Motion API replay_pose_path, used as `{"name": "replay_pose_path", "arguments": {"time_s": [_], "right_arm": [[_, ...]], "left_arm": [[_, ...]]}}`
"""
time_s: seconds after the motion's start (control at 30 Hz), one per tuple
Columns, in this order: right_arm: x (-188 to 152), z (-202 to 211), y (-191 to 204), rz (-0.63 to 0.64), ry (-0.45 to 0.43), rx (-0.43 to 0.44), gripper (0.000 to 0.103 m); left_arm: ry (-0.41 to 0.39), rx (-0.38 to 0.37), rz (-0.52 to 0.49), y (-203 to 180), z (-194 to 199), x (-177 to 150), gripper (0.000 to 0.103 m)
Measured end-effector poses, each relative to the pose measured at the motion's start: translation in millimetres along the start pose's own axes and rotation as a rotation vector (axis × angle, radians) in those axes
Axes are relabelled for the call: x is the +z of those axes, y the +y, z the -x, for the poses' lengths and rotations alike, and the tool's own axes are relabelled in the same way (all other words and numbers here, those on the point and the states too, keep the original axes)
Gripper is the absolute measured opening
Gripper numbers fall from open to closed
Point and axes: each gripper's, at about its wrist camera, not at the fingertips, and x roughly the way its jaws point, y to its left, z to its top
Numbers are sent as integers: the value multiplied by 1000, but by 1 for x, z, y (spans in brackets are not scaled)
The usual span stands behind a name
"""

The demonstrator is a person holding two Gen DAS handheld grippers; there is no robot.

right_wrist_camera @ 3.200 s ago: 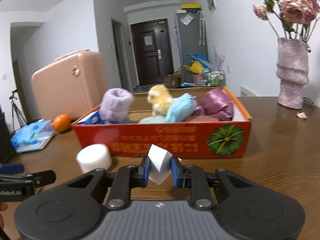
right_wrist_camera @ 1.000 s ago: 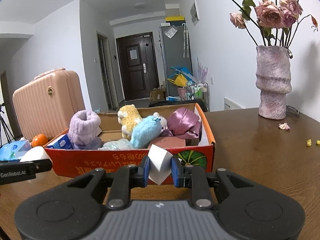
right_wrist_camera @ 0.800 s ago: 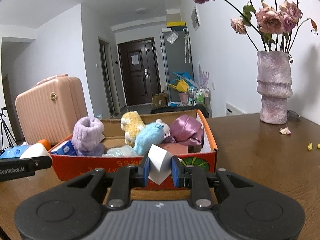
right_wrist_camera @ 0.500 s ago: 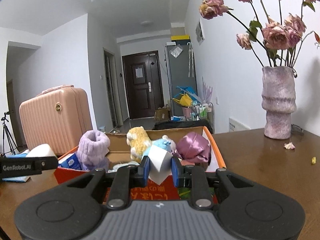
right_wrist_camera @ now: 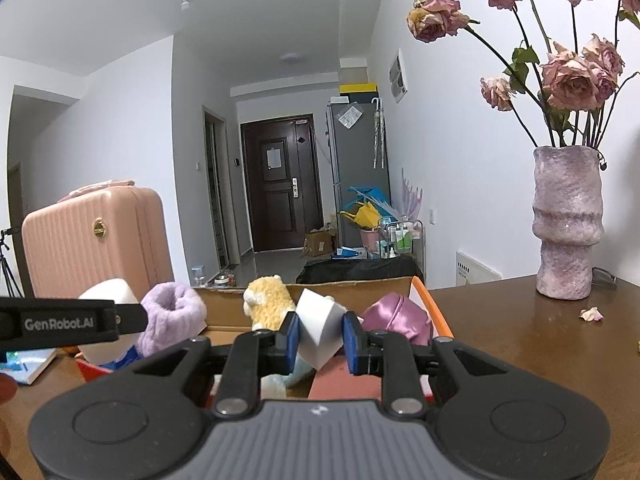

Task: Organize soft objects
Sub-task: 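Carry the round sponge in the left tool and wedge in the right tool over the box, then open both tools to drop the two white sponges into the box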

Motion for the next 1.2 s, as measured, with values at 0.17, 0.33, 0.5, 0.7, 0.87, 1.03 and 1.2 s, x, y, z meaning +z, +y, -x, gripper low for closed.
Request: {"name": "replay_pose_path", "arguments": {"time_s": [0.17, 0.33, 0.5, 0.7, 0.87, 1.03, 1.2], "right_arm": [[3, -15, 0, 0, 3, -7, 23], [5, -33, -2, 4, 1, -19, 23], [8, -49, -3, 8, 5, -32, 23], [11, -68, -3, 30, 11, -45, 24], [10, -74, -2, 43, 30, -52, 31], [9, -72, -4, 39, 32, -52, 62], [10, -66, -8, 7, -5, -60, 100]], "left_arm": [[-10, -6, 2, -4, -19, 8, 58], [-11, -4, 7, -5, -39, 15, 58], [-15, 2, 7, -3, -57, 22, 58], [-25, 15, -2, 1, -76, 27, 58], [-20, 38, -16, 1, -80, 26, 62], [-29, 62, -3, 5, -76, 26, 81], [-66, 106, 0, 9, -70, 27, 102]]}}
